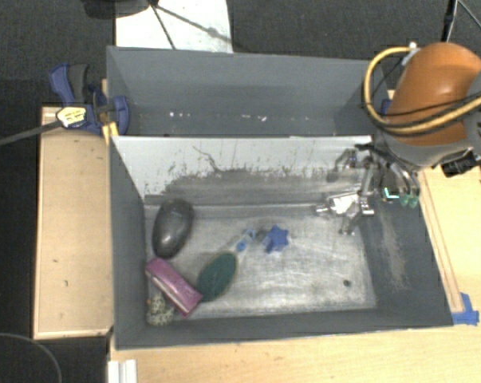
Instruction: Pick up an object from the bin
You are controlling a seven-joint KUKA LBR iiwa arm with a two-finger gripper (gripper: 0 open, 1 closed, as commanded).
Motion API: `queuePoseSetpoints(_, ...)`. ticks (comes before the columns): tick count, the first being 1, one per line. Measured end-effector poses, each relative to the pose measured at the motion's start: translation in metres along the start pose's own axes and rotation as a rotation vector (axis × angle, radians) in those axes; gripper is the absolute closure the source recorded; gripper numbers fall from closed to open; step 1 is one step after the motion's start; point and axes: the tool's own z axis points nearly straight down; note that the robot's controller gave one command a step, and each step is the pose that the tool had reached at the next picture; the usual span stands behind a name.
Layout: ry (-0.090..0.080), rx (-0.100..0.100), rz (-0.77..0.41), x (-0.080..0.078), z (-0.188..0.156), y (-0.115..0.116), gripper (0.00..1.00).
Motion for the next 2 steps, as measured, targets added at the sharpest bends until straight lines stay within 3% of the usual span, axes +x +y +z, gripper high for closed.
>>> queuePoseSetpoints(1, -0.014, 0.001, -0.141, 0.014, 0.126, 0.066, 0.0)
queuePoseSetpoints(2, -0.015, -0.001, 0.009, 0.026, 0.125, 0.1, 0.0)
